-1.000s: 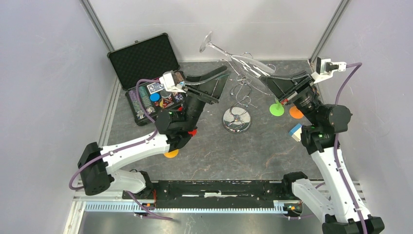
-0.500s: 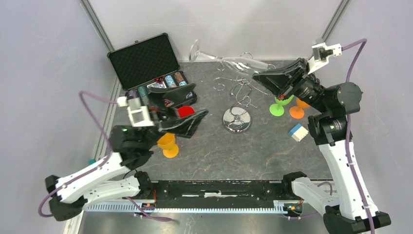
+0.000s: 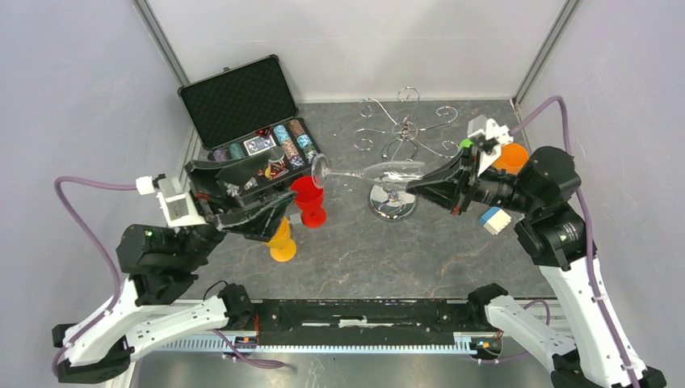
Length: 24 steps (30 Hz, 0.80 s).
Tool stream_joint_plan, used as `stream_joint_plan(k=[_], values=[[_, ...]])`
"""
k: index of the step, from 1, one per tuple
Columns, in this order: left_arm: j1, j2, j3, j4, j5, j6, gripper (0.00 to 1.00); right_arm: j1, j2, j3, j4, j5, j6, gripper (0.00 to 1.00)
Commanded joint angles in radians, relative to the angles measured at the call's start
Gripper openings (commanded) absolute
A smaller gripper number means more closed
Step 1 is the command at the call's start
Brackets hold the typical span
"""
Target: Take the wine glass off the wine glass rack
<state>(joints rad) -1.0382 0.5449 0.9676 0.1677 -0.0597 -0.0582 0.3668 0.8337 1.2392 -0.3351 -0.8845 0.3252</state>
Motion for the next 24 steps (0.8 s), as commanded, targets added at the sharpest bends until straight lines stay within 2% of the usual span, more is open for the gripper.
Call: stream_joint_plan(k=[1,8,12,18,24], values=[[0.000,-0.094,0.008,-0.160,-0.186,0.056,1.00,0.066,0.015,0.024,-0.270,0.108,-0.275,0.00],[0.001,-0.164,0.041,-0.361,-0.423,0.126,1.00,0.269,0.130,0.080,-0.409,0.340,-0.390,0.00],[0.001,-0.179,0.040,-0.441,-0.455,0.118,1.00,0.426,0.225,0.139,-0.474,0.555,-0.404,0.00],[0.000,-0.189,0.070,-0.568,-0.539,0.077,1.00,0.576,0.337,0.232,-0.558,0.738,-0.426,0.00],[0.000,-0.228,0.068,-0.620,-0.587,0.037,1.00,0.719,0.488,0.285,-0.612,0.917,-0.419,0.00]])
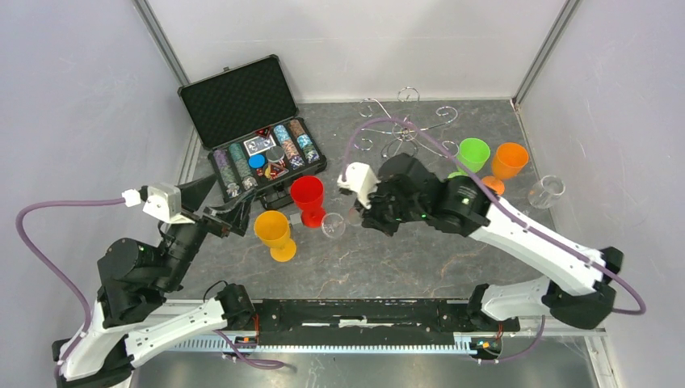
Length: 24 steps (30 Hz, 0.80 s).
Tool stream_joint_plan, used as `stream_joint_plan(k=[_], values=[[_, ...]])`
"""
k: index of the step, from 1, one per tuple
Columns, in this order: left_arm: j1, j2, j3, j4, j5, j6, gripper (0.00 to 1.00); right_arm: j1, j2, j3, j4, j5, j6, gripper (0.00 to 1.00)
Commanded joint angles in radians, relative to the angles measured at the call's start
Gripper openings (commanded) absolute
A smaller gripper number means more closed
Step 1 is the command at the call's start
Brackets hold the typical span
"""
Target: Take the wine glass off the wine glass rack
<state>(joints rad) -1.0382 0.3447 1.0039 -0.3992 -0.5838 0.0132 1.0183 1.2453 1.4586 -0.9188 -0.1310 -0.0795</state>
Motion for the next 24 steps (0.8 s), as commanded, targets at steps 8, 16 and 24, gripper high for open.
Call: stream_joint_plan(k=[8,16,24], values=[[0.000,-0.070,0.032,-0.089,-0.085,-0.061,1.00,0.170,0.243,0.159,-0.037,0.233,-0.006,0.00],[0.000,-0.071,0.093,-0.190,-0.094,-0.103,1.00,0.207,0.362,0.236,-0.101,0.235,-0.013,0.00],[0.000,-0.104,0.070,-0.189,-0.071,-0.098,1.00,0.209,0.431,0.277,-0.142,0.235,-0.017,0.09]])
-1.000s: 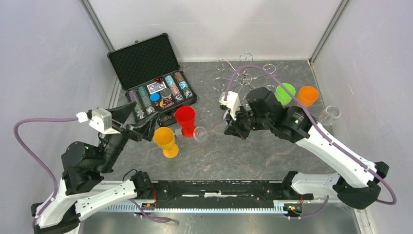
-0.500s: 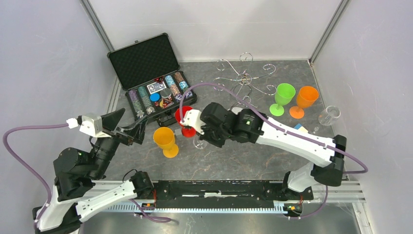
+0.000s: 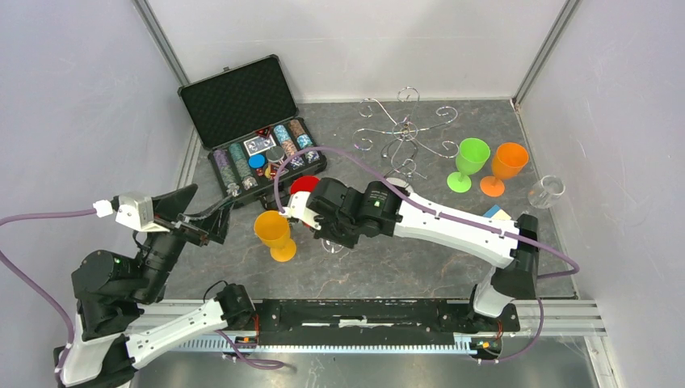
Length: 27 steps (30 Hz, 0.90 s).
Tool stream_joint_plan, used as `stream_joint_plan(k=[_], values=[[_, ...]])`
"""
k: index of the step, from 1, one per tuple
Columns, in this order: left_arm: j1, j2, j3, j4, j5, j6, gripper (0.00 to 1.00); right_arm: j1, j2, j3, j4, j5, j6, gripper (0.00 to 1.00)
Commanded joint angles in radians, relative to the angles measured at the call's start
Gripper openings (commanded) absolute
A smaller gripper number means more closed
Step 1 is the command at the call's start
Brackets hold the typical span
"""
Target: Take the wine glass off the wine glass rack
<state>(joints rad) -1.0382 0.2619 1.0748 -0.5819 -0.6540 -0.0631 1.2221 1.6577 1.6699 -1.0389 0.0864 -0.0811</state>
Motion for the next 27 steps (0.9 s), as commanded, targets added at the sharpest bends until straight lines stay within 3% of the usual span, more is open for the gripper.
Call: stream_joint_plan(k=[1,7,15,23,27], values=[[0.001,-0.024,-0.003,-0.007,-0.002,-0.020,1.00,0.005,0.026,0.073,-0.025,0.018,-0.019,0.11],[0.000,-0.031,0.010,-0.034,-0.029,-0.029,1.00,0.005,0.054,0.087,-0.031,0.043,-0.025,0.15],[0.000,-0.037,0.016,-0.035,-0.028,-0.034,1.00,0.005,0.066,0.154,-0.019,0.056,-0.028,0.41],[0.000,-0.015,0.078,-0.094,-0.068,-0.121,1.00,0.004,0.023,0.190,0.024,0.088,-0.022,0.56],[0.000,-0.011,0.082,-0.120,-0.076,-0.119,1.00,0.004,-0.076,0.149,0.101,0.127,-0.001,0.62]])
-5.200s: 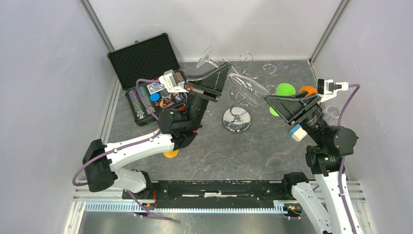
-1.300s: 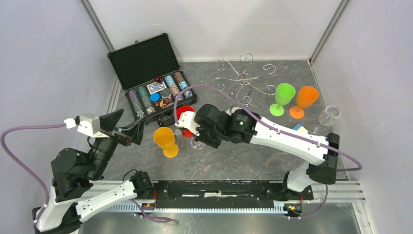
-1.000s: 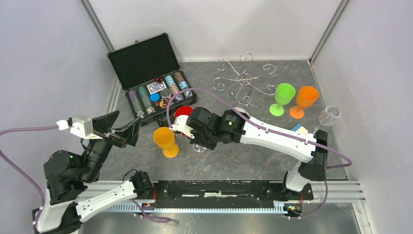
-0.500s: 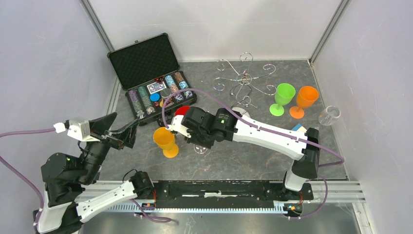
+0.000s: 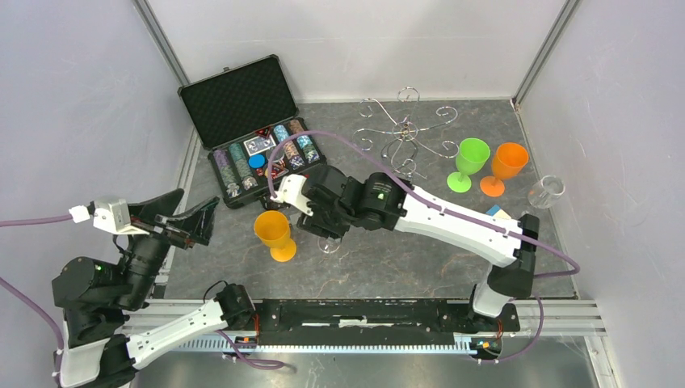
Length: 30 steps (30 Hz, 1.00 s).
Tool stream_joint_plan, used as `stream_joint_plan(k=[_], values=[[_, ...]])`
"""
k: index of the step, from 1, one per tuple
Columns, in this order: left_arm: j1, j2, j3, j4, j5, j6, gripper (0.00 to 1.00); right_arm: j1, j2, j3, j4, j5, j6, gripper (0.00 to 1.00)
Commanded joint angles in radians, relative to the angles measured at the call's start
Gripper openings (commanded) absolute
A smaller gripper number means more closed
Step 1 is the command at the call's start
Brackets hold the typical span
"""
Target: Take the wine glass off the wine glass rack
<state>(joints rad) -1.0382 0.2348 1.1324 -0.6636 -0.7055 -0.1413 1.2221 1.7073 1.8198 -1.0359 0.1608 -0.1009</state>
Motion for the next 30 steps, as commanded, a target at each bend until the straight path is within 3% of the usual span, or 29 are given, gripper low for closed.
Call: stream_joint_plan(k=[1,5,17,20,30], values=[[0.000,0.015,0.024,-0.048,-0.018,-0.040,1.00,0.004,-0.158,-0.016,0.118,0.070,0.026,0.64],[0.000,0.002,0.020,-0.072,-0.013,-0.048,1.00,0.003,-0.327,-0.116,0.211,0.205,0.052,0.66],[0.002,-0.073,0.020,-0.185,-0.164,-0.147,1.00,0.003,-1.048,-0.530,0.540,0.660,0.027,0.86],[0.002,-0.110,-0.003,-0.183,-0.202,-0.166,1.00,0.004,-1.159,-0.564,0.547,0.752,0.036,0.98],[0.005,-0.110,-0.012,-0.165,-0.250,-0.172,1.00,0.004,-1.299,-0.648,0.571,0.930,0.024,0.98]])
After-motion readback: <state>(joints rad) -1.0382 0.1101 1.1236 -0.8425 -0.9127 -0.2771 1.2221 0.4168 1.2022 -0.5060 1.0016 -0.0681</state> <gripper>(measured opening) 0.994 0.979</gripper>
